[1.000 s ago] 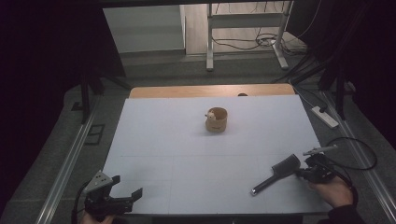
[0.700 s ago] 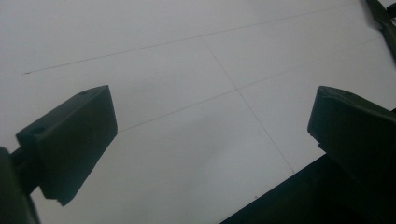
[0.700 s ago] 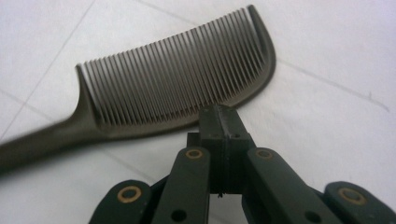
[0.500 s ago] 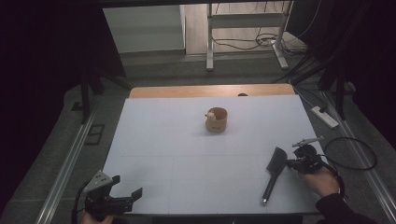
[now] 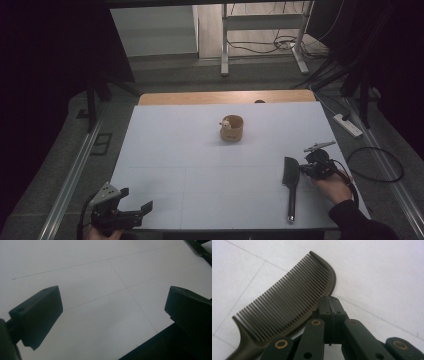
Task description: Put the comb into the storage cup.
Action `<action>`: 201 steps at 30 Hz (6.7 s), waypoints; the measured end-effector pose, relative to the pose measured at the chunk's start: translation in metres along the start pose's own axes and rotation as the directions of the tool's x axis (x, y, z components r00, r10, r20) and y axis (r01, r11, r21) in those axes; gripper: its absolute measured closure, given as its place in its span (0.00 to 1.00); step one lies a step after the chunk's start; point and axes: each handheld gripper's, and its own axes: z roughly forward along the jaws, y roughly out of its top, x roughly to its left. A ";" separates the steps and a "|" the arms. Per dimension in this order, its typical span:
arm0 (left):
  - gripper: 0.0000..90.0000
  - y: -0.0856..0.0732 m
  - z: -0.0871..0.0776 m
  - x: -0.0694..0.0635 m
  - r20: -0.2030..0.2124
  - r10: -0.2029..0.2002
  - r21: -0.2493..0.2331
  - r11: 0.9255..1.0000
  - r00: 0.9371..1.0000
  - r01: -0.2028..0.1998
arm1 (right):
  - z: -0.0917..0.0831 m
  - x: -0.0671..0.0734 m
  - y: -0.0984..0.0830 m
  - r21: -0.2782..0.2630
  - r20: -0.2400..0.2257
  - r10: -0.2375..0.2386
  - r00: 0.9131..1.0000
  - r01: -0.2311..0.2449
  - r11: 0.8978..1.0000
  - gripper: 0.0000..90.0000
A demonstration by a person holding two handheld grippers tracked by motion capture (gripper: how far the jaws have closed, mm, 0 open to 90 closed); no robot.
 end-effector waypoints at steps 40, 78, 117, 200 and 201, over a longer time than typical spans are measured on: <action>0.02 0.000 0.000 0.000 0.001 0.007 0.001 1.000 1.000 -0.007 | 0.016 0.053 0.037 -0.068 -0.054 -0.201 0.978 0.198 0.978 1.00; 0.02 0.000 0.000 -0.001 0.002 0.010 -0.002 1.000 1.000 -0.010 | -0.053 0.051 -0.025 -0.101 -0.085 -0.133 0.987 0.125 0.987 0.04; 0.02 0.000 0.000 0.000 0.007 0.007 0.000 1.000 1.000 -0.007 | -0.037 0.054 -0.047 0.036 -0.092 -0.104 0.990 0.107 0.994 0.00; 0.01 0.012 0.005 -0.005 0.077 0.090 -0.052 0.995 0.993 -0.086 | -0.059 0.049 -0.036 -0.162 -0.128 -0.169 0.977 0.147 0.976 0.80; 0.01 0.013 0.005 -0.006 0.074 0.094 -0.053 0.994 0.993 -0.090 | -0.060 0.050 -0.036 -0.168 -0.128 -0.171 0.977 0.149 0.975 0.80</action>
